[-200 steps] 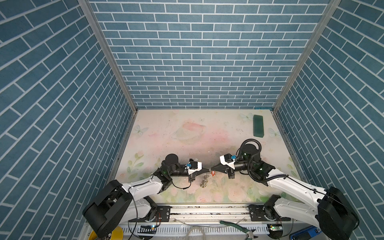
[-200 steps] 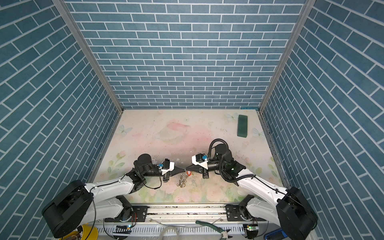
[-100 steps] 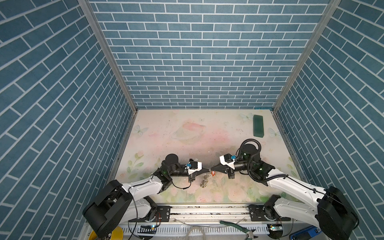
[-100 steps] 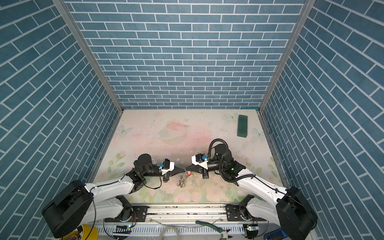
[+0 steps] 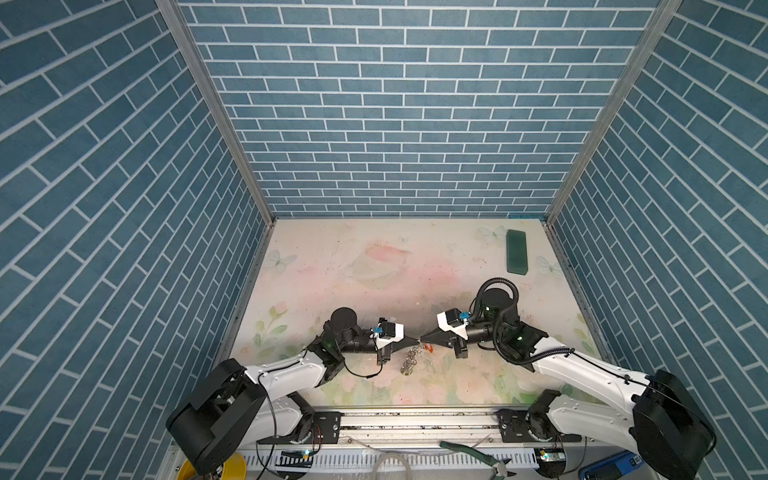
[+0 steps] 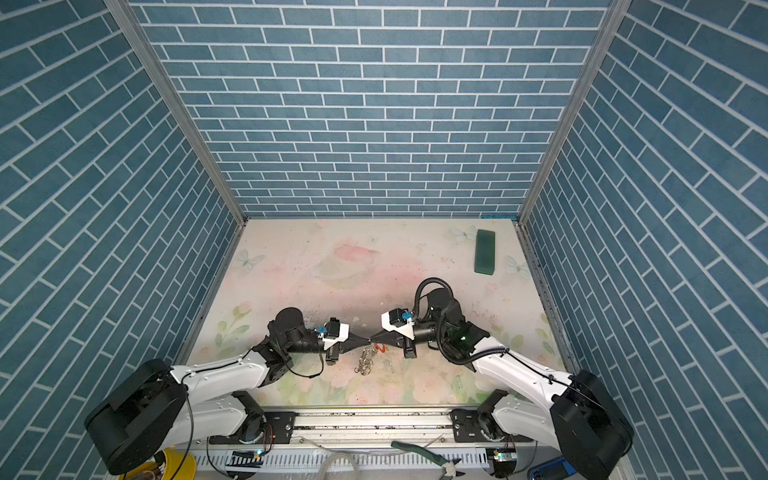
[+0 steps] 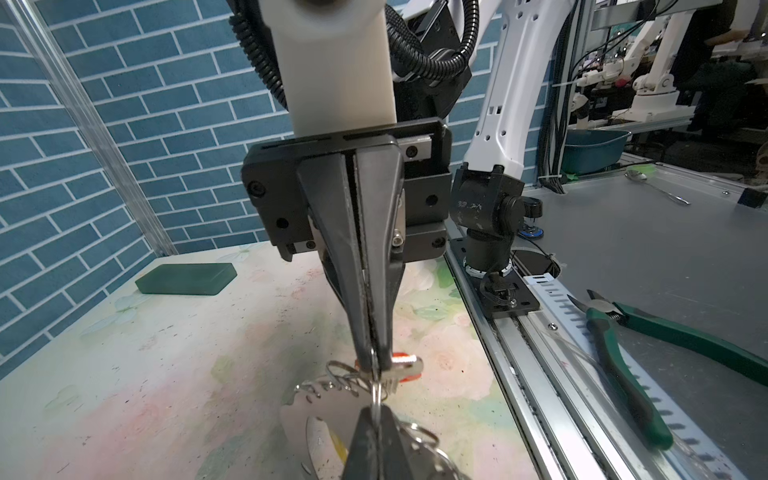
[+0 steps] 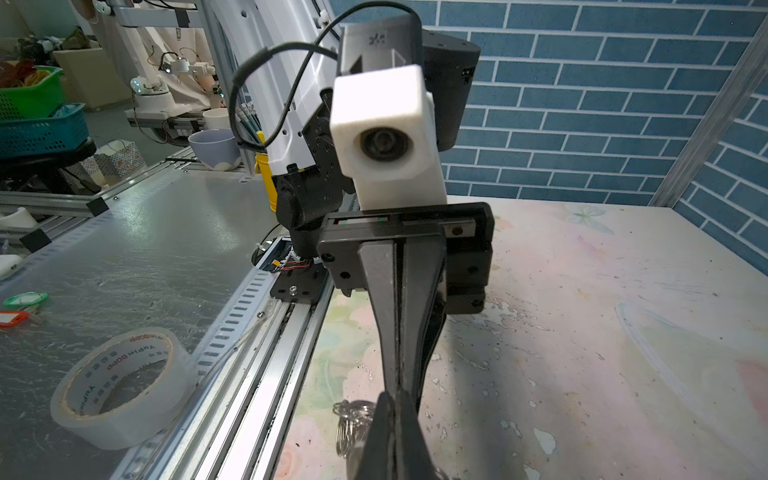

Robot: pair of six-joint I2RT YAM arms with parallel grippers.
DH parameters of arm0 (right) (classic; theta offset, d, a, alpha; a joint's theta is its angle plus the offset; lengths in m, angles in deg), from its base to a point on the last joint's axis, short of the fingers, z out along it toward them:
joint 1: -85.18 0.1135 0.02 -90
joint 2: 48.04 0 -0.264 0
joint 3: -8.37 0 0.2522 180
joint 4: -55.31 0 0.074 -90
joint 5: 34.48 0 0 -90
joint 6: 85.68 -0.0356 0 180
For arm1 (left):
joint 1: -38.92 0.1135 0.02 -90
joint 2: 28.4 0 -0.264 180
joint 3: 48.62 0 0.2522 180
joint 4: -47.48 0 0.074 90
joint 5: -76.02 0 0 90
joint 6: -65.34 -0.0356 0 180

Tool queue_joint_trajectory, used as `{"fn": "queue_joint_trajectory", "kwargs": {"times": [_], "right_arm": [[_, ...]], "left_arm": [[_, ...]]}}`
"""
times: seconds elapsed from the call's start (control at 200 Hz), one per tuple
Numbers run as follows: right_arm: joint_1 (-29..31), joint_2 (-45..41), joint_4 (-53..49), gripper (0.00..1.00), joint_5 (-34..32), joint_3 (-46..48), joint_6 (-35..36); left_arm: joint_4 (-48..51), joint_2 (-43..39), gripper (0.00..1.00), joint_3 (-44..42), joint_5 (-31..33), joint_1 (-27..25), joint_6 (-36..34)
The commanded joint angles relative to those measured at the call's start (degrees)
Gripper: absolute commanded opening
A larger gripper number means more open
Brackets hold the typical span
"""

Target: Put the keys on the keyring

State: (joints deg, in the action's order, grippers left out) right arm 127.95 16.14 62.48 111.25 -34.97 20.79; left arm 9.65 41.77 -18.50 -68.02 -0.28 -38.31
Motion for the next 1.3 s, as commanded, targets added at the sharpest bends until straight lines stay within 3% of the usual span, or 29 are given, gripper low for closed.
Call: {"fn": "queue_joint_trajectory", "kwargs": {"times": [0.0, 0.22, 0.505, 0.92, 1.295], "right_arm": [[0.48, 0.21, -1.95, 0.0, -1.41, -1.64, 3.35], [0.43, -0.54, -3.34, 0.0, -1.52, -3.09, 1.86], [0.31, 0.76, -16.74, 0.0, -0.73, -9.34, 6.05], [0.15, 3.6, -28.14, 0.0, 3.92, -15.18, 12.05], [0.22, 8.32, -28.66, 0.0, 5.3, -18.13, 13.41]], "left_arm": [[-5.47, 0.68, 0.0, 0.56, -2.04, -0.26, 1.78], [-2.3, -0.07, 0.0, 0.9, -2.45, -0.43, -1.2], [3.68, -2.63, 0.0, 1.82, -3.79, -1.36, -8.98], [0.35, -1.28, 0.0, 1.79, -6.39, -1.47, -9.82], [-0.46, -0.12, 0.0, 2.69, -8.16, -2.06, -9.31]]}}
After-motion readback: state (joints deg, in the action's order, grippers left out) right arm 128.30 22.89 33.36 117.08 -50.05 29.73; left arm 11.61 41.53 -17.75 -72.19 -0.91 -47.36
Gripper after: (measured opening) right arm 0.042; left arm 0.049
